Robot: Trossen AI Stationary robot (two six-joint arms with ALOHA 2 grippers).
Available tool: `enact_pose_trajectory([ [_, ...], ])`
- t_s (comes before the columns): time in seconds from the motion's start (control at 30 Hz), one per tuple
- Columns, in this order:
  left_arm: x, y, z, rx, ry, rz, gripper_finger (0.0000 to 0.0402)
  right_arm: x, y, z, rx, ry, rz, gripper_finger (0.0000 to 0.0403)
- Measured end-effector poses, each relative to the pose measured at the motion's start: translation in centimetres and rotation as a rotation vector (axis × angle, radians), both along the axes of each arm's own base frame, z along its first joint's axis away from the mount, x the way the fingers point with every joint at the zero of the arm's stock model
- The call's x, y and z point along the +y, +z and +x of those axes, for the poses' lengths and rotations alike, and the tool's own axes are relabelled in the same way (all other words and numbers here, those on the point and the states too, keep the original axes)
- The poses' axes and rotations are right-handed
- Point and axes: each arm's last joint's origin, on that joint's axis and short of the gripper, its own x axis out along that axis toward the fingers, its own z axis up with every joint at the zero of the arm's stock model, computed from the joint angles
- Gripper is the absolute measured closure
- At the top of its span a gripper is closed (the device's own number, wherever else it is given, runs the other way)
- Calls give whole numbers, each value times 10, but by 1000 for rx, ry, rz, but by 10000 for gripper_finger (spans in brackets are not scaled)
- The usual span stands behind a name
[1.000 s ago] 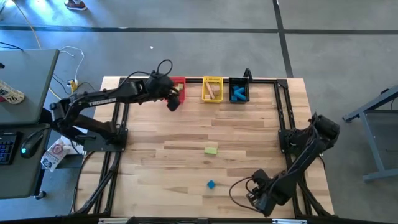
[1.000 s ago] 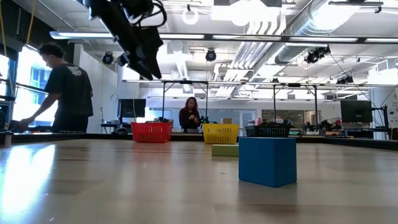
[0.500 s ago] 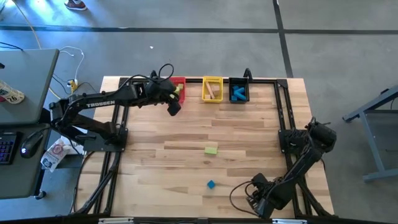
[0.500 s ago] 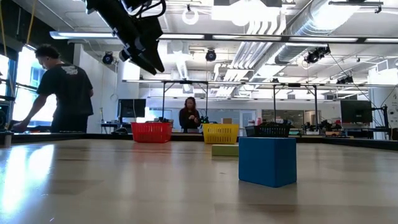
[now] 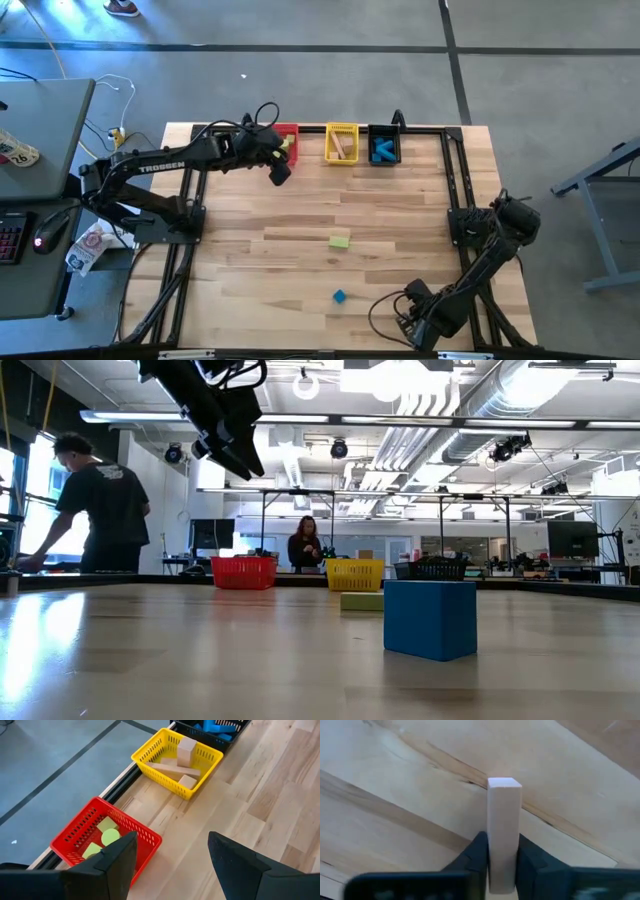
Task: Sort & place blocks by color
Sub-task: Put the beige block into the yellow bin
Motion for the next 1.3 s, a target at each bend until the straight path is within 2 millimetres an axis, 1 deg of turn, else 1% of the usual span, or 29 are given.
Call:
enact_pose_trajectory([
  [0.07,0,0,0,0,-2,-1,172,-1,0,2,-1,1,0,375],
  [0.23,-1,0,0,-3,-13,-11,172,-9,3,10,-24,22,-22,370],
  [0.3,-1,-1,0,-7,-31,-28,172,-18,5,16,-69,42,-81,366],
  [0.4,-4,-1,2,-18,-65,-50,172,-33,12,28,-138,96,-159,371],
  [0.5,-10,-1,5,-20,-93,-56,172,-48,22,41,-184,163,-180,373],
  [0.63,-20,-1,10,-17,-137,-55,172,-78,35,62,-221,240,-239,371],
  [0.83,-37,-1,17,-15,-207,-55,172,-128,50,92,-238,349,-271,371],
  [1.07,-57,-1,24,-13,-287,-56,172,-188,57,123,-283,497,-298,372],
  [1.3,-74,-1,28,-12,-350,-57,172,-248,62,145,-373,590,-341,372],
])
